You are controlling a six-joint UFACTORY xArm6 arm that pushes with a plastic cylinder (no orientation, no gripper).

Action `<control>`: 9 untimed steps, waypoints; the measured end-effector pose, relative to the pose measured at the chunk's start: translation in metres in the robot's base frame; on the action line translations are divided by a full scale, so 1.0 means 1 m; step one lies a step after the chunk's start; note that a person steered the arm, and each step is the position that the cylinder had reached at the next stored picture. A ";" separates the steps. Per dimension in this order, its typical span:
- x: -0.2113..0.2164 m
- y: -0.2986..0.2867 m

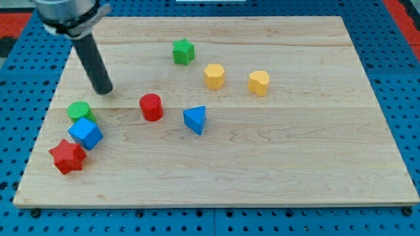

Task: Push the green blocks into the cube

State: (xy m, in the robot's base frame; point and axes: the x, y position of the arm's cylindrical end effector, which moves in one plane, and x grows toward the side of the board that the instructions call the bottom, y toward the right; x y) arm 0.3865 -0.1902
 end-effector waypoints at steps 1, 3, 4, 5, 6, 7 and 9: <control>-0.039 0.064; -0.074 0.179; -0.115 0.169; -0.087 0.107; -0.038 0.054; 0.015 0.029; 0.009 0.071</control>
State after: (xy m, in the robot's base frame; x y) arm 0.3954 -0.1191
